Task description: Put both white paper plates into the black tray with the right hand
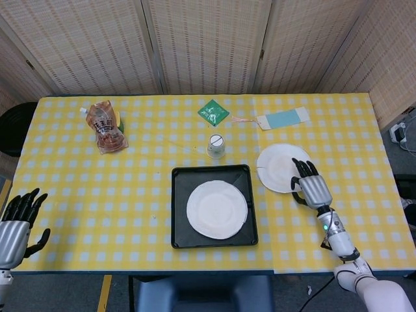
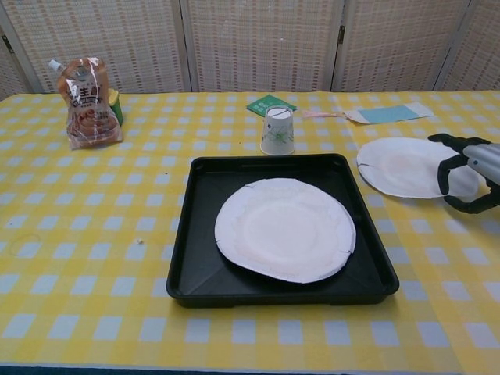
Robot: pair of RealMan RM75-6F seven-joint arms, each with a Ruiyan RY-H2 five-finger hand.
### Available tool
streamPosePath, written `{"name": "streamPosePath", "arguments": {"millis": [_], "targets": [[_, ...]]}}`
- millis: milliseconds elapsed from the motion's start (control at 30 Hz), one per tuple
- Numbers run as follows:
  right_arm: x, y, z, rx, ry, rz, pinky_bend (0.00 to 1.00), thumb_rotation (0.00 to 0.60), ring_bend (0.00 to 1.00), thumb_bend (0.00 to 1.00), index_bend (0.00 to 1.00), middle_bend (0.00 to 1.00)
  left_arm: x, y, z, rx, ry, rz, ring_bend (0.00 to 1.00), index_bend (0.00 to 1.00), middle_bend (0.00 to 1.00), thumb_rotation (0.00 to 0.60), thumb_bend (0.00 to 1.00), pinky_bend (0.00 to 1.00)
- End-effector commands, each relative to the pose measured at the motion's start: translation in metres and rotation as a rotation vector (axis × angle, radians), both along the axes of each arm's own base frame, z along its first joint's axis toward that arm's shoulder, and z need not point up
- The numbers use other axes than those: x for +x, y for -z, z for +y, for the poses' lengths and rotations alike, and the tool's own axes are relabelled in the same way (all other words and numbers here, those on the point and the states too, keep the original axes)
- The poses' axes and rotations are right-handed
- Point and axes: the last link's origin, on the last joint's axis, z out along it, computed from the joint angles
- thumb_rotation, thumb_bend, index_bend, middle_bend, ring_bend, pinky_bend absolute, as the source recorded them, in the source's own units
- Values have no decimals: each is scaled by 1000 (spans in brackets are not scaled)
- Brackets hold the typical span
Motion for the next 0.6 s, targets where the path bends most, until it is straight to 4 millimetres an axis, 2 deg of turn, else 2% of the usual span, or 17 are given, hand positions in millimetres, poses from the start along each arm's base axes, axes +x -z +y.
{"name": "streamPosePath", "arguments": {"millis": [33, 233, 433, 600], "targets": [[2, -1, -3, -17, -3, -24, 0, 600, 2, 460, 661, 30, 0, 1, 1, -1, -5, -9, 0, 0, 0, 600, 462, 0], [8, -12, -2, -67, -51, -72, 0, 600, 15, 459, 712, 68, 1, 1, 1, -2, 0, -20, 0, 0, 0, 600, 462, 0], [23, -48, 10, -215, -200, -137, 0, 600, 23, 459, 717, 79, 2, 2, 0, -5, 2, -18, 0, 0, 0, 600, 462, 0], [49, -77, 29, -335, -364, -180, 0, 600, 21, 459, 717, 82, 4, 2, -2, -5, 8, -21, 0, 0, 0, 600, 463, 0]]}}
